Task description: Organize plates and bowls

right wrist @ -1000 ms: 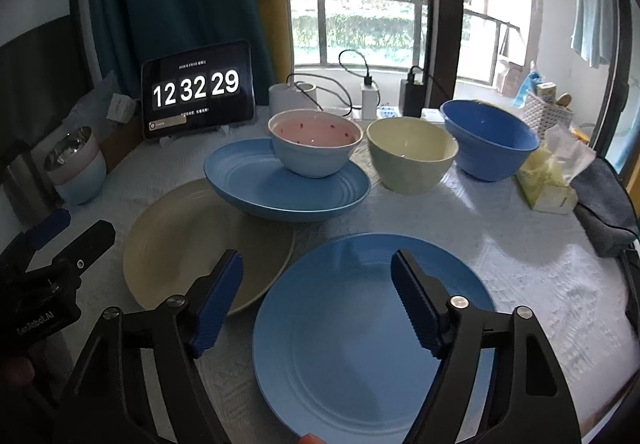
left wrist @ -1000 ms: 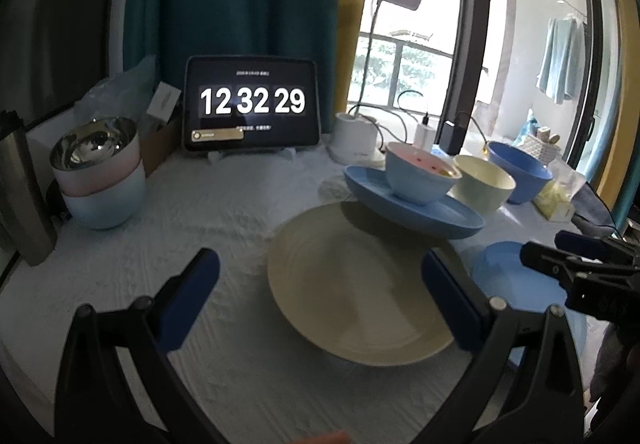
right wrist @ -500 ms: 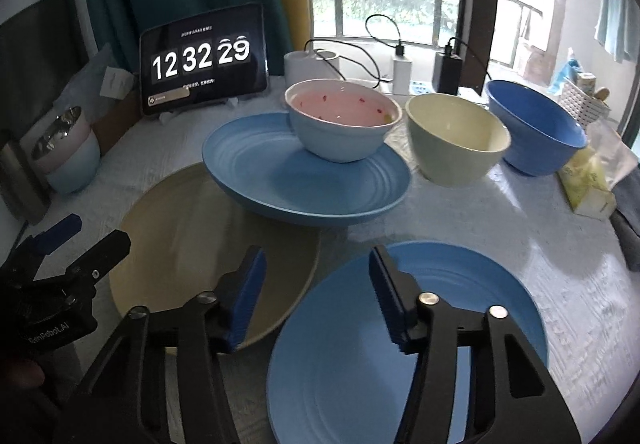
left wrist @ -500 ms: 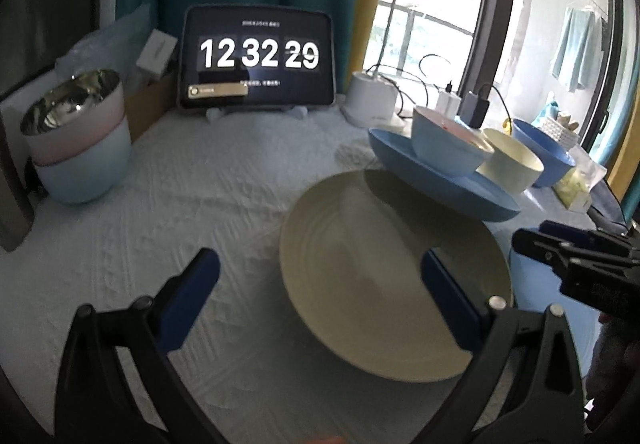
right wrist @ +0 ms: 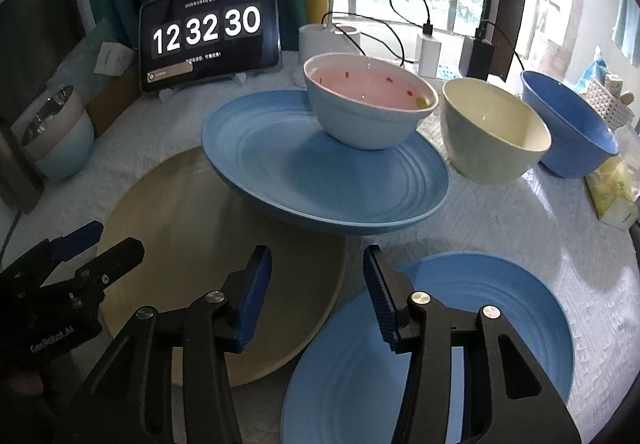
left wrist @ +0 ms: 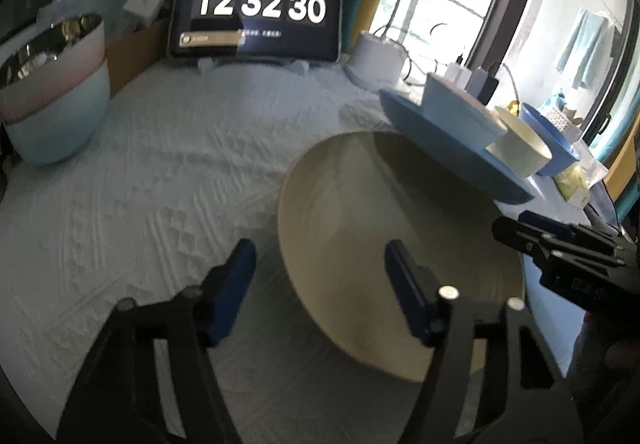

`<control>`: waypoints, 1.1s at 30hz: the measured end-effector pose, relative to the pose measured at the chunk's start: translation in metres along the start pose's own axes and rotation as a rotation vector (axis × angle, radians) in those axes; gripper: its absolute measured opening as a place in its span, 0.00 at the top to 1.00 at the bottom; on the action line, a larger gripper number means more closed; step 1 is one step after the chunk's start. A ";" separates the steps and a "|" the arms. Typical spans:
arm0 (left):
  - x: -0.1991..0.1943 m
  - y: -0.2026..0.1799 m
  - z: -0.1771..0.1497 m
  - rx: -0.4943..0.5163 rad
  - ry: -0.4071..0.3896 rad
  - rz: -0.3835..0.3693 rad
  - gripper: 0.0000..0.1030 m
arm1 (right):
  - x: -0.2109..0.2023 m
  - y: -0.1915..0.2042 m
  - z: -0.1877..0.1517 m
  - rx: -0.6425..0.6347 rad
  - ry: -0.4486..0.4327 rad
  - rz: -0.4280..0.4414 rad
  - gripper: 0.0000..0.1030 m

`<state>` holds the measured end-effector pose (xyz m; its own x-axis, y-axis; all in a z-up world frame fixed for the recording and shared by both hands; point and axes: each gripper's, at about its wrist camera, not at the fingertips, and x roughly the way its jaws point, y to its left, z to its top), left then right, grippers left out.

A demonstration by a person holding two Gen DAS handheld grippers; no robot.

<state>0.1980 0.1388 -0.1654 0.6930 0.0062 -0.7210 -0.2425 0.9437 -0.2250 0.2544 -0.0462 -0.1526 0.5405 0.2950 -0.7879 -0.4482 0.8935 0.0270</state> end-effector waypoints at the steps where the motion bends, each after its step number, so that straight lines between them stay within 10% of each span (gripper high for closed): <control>1: 0.002 0.001 0.000 -0.004 0.009 0.001 0.43 | 0.002 0.000 0.000 -0.001 0.007 0.002 0.55; 12: 0.007 -0.003 -0.003 0.014 0.041 0.024 0.65 | 0.019 0.007 0.000 -0.048 0.060 -0.040 0.64; 33: -0.030 0.011 -0.013 -0.032 -0.011 0.081 0.66 | -0.004 0.025 -0.006 -0.095 0.045 -0.010 0.77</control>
<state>0.1658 0.1443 -0.1545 0.6774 0.0861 -0.7306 -0.3195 0.9290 -0.1867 0.2366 -0.0275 -0.1526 0.5133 0.2686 -0.8151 -0.5094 0.8597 -0.0375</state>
